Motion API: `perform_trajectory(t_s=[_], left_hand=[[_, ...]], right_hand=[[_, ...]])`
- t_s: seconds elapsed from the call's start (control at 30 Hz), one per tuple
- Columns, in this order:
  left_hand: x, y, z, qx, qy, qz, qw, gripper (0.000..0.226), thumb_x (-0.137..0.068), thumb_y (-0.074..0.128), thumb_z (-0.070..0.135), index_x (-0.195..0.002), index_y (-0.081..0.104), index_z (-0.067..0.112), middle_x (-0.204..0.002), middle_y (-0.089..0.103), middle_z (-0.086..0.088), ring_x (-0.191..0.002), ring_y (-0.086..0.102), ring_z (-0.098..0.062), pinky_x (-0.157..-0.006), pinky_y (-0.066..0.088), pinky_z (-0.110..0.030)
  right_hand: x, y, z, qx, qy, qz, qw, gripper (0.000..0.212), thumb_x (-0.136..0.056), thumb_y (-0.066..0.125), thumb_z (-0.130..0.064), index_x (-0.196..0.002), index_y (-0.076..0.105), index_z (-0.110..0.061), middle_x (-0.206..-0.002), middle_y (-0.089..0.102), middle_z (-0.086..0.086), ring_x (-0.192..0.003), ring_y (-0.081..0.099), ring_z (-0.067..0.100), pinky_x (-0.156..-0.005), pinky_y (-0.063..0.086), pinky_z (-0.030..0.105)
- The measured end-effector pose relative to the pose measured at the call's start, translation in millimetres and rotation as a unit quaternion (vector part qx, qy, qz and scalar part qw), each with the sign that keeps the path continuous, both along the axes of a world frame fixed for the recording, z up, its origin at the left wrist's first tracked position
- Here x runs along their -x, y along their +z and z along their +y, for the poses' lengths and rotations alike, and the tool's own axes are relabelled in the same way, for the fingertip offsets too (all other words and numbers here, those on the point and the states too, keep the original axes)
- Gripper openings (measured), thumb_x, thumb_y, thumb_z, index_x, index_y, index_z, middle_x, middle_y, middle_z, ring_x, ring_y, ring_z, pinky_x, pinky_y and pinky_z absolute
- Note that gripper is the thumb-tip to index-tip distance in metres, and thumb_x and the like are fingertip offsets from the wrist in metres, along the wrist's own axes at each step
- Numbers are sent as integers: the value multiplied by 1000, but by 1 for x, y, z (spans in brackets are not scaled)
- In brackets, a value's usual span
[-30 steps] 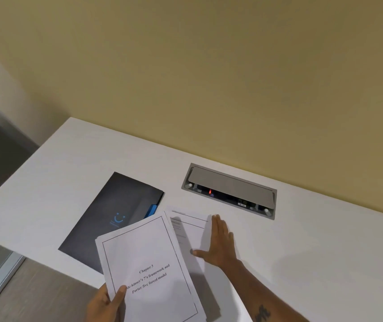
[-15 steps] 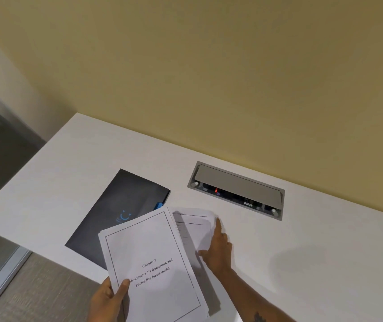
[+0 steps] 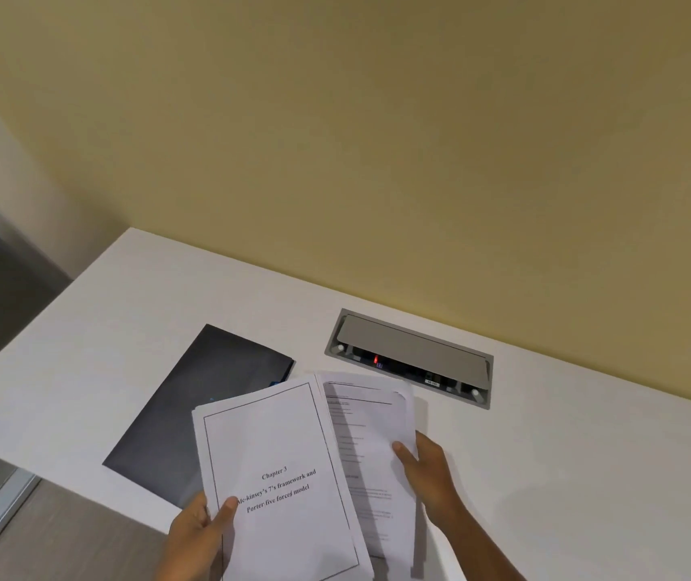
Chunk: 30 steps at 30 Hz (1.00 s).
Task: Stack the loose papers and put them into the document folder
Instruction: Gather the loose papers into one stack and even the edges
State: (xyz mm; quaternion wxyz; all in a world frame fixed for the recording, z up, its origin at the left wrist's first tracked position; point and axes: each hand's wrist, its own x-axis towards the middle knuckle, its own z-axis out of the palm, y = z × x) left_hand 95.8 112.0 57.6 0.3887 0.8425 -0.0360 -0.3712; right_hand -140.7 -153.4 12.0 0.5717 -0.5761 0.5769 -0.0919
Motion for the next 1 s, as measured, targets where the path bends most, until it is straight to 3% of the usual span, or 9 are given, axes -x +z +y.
perform_trajectory(t_s=[0.1, 0.23, 0.33, 0.43, 0.57, 0.67, 0.8, 0.9, 1.0], left_hand=[[3, 5, -16, 39, -18, 18, 999, 25, -96, 69, 10, -120, 68, 17, -94, 75, -23, -74, 64, -19, -68, 49, -18], [10, 10, -38, 78, -31, 85, 993, 24, -97, 65, 2, -120, 69, 10, -109, 79, -11, -105, 73, -34, -102, 54, -49], [16, 10, -57, 72, -62, 120, 988, 23, -98, 64, 4, -120, 69, 11, -113, 79, -8, -109, 73, -32, -104, 54, -50], [26, 14, -72, 15, -125, 120, 985, 16, -100, 65, 22, -115, 64, 20, -114, 73, 2, -109, 67, -22, -96, 54, -40], [42, 16, -86, -34, -209, 102, 972, 16, -99, 64, 31, -112, 59, 23, -119, 68, 2, -120, 61, -24, -109, 47, -41], [53, 17, -91, -34, -240, 114, 964, 23, -99, 64, 27, -119, 52, 27, -120, 65, 2, -117, 58, -23, -113, 44, -42], [68, 21, -99, -19, -240, 106, 965, 27, -99, 65, 20, -122, 51, 26, -123, 64, 1, -114, 56, -20, -113, 44, -43], [79, 29, -112, 7, -217, 94, 972, 33, -101, 62, 19, -131, 51, 25, -130, 61, 1, -118, 53, -19, -114, 42, -44], [89, 42, -129, 49, -193, 79, 977, 41, -103, 58, 22, -142, 45, 25, -136, 56, 4, -131, 51, -23, -116, 41, -47]], right_hand=[[22, 20, -14, -36, -34, -30, 998, 11, -103, 67, -32, -112, 72, -34, -99, 82, -17, -87, 79, 0, -66, 60, 14], [41, 39, -17, -110, -11, -97, 989, 22, -103, 67, -29, -124, 74, -26, -122, 81, -2, -109, 79, 19, -95, 63, 41], [50, 46, -8, -150, 23, -126, 980, 26, -104, 64, -30, -128, 73, -26, -129, 78, 1, -119, 75, 24, -104, 59, 49], [54, 56, 4, -159, 47, -133, 977, 27, -104, 61, -38, -128, 72, -31, -131, 77, -1, -122, 73, 22, -110, 54, 55], [55, 69, 19, -173, 62, -127, 975, 46, -96, 63, -65, -130, 70, -35, -126, 79, 0, -119, 75, 25, -92, 60, 32], [63, 76, 21, -193, 36, -122, 973, 52, -95, 56, -71, -132, 69, -37, -128, 78, -3, -126, 71, 27, -110, 52, 41], [76, 78, 17, -227, -19, -131, 965, 62, -94, 33, -82, -123, 75, -47, -125, 79, -8, -115, 77, 13, -96, 55, 35], [80, 82, 16, -184, -43, -123, 974, 44, -99, 50, -68, -120, 77, -41, -123, 78, -18, -115, 74, 6, -94, 53, 29], [82, 83, 15, -38, -52, -119, 991, 24, -99, 69, -28, -122, 69, -36, -121, 78, -19, -117, 72, 4, -101, 55, 29]])
